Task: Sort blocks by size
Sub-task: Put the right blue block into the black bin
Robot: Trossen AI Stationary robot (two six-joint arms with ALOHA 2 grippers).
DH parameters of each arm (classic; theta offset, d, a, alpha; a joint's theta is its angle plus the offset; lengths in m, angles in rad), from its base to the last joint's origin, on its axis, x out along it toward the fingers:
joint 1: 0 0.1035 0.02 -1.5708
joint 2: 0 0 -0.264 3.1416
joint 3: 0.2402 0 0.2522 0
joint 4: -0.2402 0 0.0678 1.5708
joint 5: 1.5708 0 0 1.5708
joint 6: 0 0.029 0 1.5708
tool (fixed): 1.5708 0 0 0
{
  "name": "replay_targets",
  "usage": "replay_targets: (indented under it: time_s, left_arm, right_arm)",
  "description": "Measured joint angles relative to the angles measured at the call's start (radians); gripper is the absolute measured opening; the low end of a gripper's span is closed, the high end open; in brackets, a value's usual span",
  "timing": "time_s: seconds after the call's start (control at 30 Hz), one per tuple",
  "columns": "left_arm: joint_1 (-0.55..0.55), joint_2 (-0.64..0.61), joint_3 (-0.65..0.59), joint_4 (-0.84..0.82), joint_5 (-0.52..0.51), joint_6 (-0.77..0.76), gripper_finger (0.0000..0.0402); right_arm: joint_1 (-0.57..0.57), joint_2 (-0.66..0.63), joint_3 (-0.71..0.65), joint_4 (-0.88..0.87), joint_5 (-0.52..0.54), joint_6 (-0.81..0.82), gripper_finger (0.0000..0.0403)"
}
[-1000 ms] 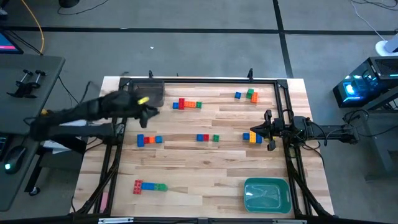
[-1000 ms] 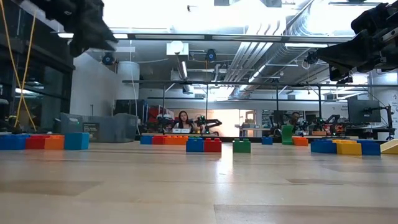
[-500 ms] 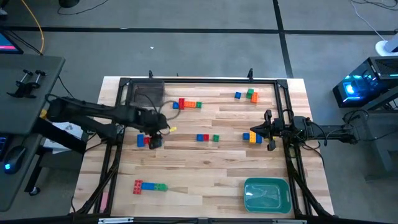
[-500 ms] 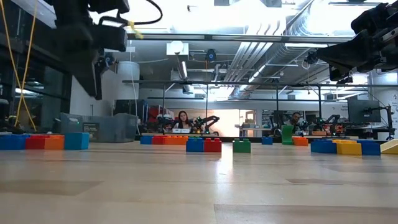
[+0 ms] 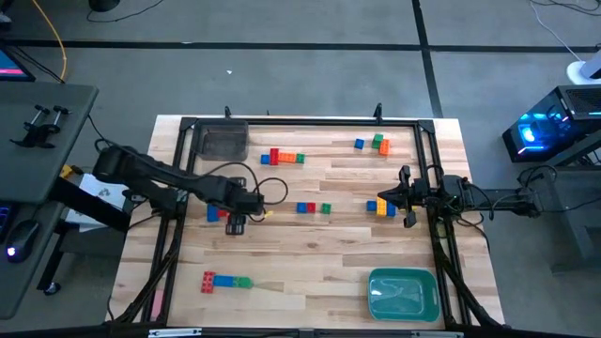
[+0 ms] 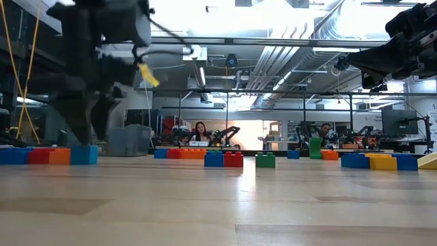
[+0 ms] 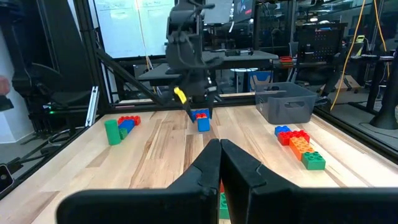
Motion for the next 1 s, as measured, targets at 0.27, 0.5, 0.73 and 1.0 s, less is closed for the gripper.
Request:
replay_targets:
  time_s: [0.27,0.5,0.73,1.0]
  left_arm:
    - [0.049,0.006,-0.079,0.043,0.027,-0.035,0.0218]
    - [0.044,0.005,-0.079,0.147,0.031,0.040,0.0218]
    - [0.055,0.005,-0.084,0.154,0.031,0.129,0.0218]
    - [0.066,0.003,-0.124,0.160,0.080,0.079,0.0218]
  right_arm:
    - [0.000,0.000,0.000,0.000,0.000,0.000,0.0002]
    - [0.000,0.000,0.000,0.000,0.000,0.000,0.0002]
    - [0.000,0.000,0.000,0.000,0.000,0.000,0.0002]
    - [0.000,0.000,0.000,0.000,0.000,0.000,0.0002]
